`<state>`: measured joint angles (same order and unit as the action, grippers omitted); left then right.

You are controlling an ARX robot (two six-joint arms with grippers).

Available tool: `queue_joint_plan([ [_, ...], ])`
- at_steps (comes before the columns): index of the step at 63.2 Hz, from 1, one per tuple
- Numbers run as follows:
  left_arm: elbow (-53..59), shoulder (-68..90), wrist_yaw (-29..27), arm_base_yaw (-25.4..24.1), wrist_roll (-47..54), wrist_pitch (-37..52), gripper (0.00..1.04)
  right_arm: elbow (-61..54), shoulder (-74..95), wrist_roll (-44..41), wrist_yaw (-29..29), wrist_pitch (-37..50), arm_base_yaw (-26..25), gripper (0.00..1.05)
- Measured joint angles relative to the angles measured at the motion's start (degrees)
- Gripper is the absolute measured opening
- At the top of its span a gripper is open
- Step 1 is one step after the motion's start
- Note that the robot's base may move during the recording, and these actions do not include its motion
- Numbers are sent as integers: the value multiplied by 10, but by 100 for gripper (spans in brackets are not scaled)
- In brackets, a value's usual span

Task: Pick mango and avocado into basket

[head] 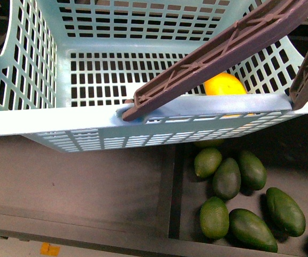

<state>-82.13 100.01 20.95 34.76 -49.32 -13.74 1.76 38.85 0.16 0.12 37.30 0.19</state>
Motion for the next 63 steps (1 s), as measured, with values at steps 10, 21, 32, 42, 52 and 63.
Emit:
queue_joint_plan([
  [10,0,0,1,0,-1,0,13,-7,-58,0,-1,-50,-1,2],
  [21,0,0,1,0,-1,0,13,-8,-115,0,-1,-103,-1,2],
  [32,0,0,0,0,0,0,13,-8,-163,0,-1,-148,-1,2],
  [42,0,0,1,0,-1,0,13,-8,-200,0,-1,-185,-1,2],
  [52,0,0,1,0,-1,0,13,-8,-231,0,-1,-215,-1,2],
  [63,0,0,1,0,0,0,13,-8,-269,0,-1,-253,-1,2],
])
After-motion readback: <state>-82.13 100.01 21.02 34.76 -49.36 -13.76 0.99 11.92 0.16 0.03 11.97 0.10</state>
